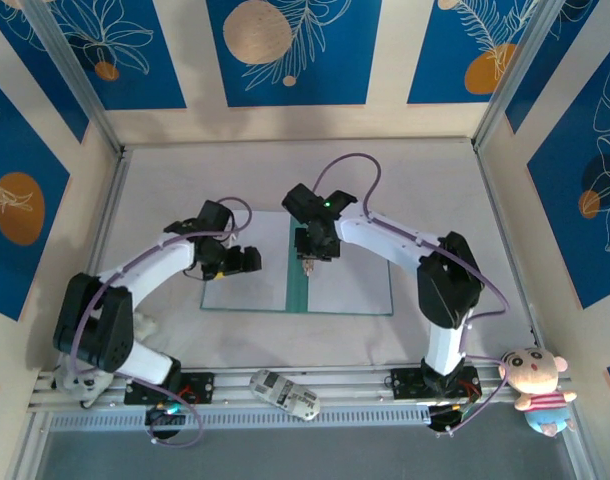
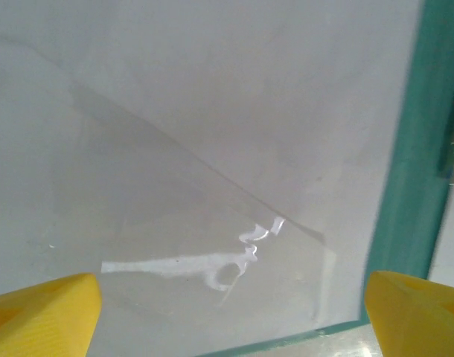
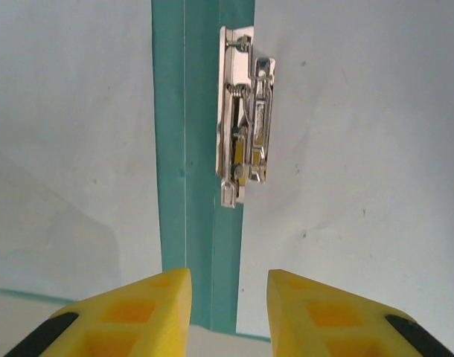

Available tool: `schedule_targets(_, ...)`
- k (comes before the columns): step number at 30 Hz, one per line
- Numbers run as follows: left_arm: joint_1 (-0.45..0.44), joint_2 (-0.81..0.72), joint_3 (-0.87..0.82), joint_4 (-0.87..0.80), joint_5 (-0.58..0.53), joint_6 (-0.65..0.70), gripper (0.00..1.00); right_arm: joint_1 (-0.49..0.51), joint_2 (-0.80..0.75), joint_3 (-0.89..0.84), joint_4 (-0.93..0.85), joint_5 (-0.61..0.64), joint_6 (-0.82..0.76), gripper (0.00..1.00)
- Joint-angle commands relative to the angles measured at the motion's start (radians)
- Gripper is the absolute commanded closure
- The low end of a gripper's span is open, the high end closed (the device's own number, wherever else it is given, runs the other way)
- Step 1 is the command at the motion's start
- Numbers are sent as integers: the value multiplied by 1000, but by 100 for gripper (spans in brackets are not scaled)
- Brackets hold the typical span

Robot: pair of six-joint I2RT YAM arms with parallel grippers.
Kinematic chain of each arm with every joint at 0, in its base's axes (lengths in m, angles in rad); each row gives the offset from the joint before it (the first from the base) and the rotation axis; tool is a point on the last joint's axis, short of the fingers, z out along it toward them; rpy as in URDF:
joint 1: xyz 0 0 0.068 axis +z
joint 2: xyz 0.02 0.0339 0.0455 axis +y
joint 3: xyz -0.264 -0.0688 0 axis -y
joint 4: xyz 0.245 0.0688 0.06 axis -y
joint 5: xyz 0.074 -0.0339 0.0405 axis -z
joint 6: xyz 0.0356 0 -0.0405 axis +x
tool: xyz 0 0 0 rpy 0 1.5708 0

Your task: Put the files into the folder

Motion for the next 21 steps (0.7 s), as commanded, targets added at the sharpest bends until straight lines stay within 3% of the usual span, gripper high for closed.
schedule_targets(1,26,-77,29,-74,-59,4,7,-16,-57,-76,33,-57,3,67)
schedule_targets(9,64,-225,-107,-53,-217,-10,0,-113,-235,-365,186,-112,81,66)
schedule_targets(15,116,-255,-217,-36,-145,-48,0,-227,-360,-572,282,-161,109,66)
schedule_targets(21,143,-260,-308,-24,-81,-104,2,-297,-414,-664,293,-169,74,63)
